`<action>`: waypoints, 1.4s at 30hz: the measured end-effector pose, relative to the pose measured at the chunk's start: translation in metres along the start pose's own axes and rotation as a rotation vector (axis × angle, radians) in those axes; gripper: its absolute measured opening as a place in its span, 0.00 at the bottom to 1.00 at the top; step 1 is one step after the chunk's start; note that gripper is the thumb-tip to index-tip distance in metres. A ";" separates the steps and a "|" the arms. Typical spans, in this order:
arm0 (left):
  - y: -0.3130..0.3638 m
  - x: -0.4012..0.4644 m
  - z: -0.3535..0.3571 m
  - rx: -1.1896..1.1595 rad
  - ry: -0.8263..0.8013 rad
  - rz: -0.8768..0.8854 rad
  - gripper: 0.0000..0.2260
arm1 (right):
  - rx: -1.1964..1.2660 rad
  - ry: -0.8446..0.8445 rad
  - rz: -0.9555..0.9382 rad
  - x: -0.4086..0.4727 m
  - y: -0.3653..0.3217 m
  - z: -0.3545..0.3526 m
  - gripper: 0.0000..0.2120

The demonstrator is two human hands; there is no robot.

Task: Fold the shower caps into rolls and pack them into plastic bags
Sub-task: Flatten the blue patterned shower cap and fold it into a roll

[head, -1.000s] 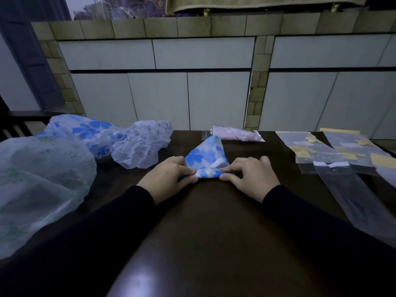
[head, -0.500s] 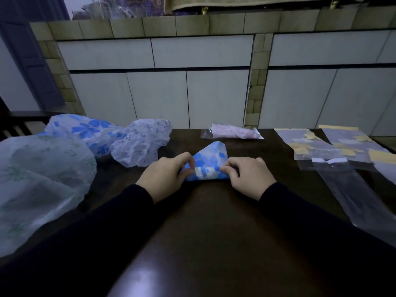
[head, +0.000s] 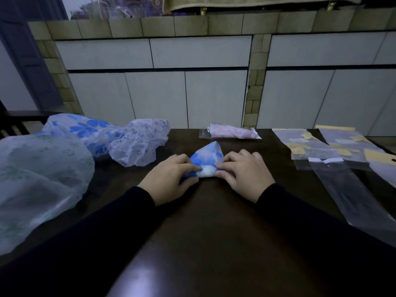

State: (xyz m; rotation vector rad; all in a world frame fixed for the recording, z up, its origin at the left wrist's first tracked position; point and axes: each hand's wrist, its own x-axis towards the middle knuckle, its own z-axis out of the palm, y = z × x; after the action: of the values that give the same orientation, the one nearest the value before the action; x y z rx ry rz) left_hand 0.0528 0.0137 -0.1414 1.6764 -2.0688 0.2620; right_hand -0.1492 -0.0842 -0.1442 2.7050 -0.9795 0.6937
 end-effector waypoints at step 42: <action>0.011 0.009 0.004 0.058 0.052 0.111 0.14 | 0.108 -0.032 0.152 0.003 -0.003 -0.007 0.11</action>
State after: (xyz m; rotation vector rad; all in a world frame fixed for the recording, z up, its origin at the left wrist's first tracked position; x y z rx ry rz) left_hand 0.0395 0.0068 -0.1389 1.5728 -2.1367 0.4011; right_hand -0.1474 -0.0812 -0.1363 2.7630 -1.1985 0.7522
